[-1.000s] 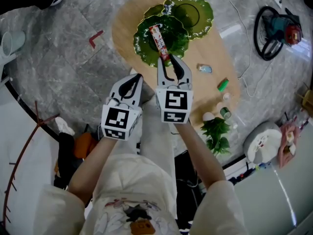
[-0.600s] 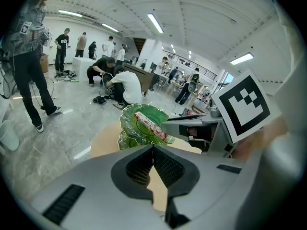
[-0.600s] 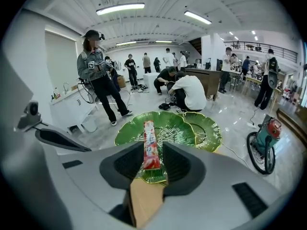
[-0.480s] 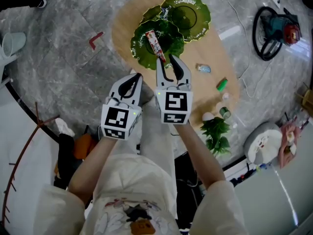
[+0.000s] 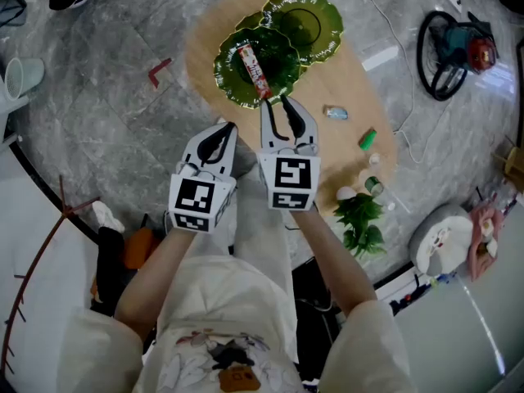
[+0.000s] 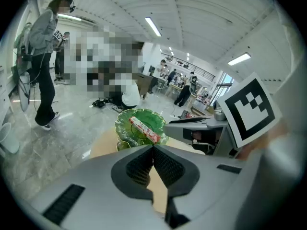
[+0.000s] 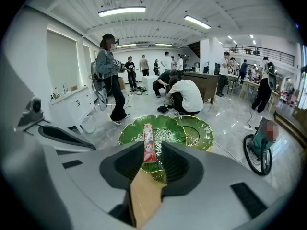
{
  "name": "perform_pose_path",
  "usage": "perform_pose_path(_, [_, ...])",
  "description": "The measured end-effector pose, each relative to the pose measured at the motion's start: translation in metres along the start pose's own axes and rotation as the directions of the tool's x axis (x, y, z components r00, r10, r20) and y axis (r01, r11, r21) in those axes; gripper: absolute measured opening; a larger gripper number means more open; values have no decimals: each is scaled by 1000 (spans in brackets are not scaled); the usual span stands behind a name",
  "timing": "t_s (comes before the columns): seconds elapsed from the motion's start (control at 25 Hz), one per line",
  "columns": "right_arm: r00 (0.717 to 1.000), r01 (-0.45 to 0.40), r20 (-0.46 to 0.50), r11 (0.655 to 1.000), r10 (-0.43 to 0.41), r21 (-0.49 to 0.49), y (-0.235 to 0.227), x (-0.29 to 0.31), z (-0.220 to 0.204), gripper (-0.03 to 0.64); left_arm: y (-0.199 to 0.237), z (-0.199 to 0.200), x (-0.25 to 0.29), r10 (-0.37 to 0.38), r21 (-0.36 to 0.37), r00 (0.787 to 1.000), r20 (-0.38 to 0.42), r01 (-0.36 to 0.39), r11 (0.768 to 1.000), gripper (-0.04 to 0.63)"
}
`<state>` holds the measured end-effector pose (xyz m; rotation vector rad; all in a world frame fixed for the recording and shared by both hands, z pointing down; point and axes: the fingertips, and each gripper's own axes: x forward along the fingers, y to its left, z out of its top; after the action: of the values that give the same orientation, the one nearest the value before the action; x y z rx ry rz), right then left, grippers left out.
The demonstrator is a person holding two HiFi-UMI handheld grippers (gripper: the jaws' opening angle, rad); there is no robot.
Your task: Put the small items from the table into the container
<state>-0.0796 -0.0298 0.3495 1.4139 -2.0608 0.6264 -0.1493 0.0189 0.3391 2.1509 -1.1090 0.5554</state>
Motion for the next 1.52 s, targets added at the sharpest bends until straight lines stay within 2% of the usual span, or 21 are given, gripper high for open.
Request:
perform_pose_path(0.4, [1000, 4, 17, 1000, -4, 17, 12, -28, 4, 107, -6, 10, -21, 14, 10, 999, 34, -15, 1000, 8])
perform_pose_path(0.76, [999, 15, 40, 1000, -15, 17, 0, -57, 3, 67, -26, 18, -38, 33, 45, 998, 55, -35, 998, 8])
perform_pose_path(0.92, [998, 24, 58, 999, -26, 36, -2, -74, 0, 41, -36, 15, -47, 35, 64, 998, 56, -39, 997, 8])
perform_pose_path(1.12, [999, 28, 33, 995, -31, 97, -4, -93, -3, 31, -52, 18, -60, 33, 84, 998, 52, -37, 996, 8])
perform_pose_path(1.52, [996, 17, 86, 993, -27, 116, 3, -135, 6, 9, -77, 24, -87, 37, 110, 996, 77, -45, 993, 8])
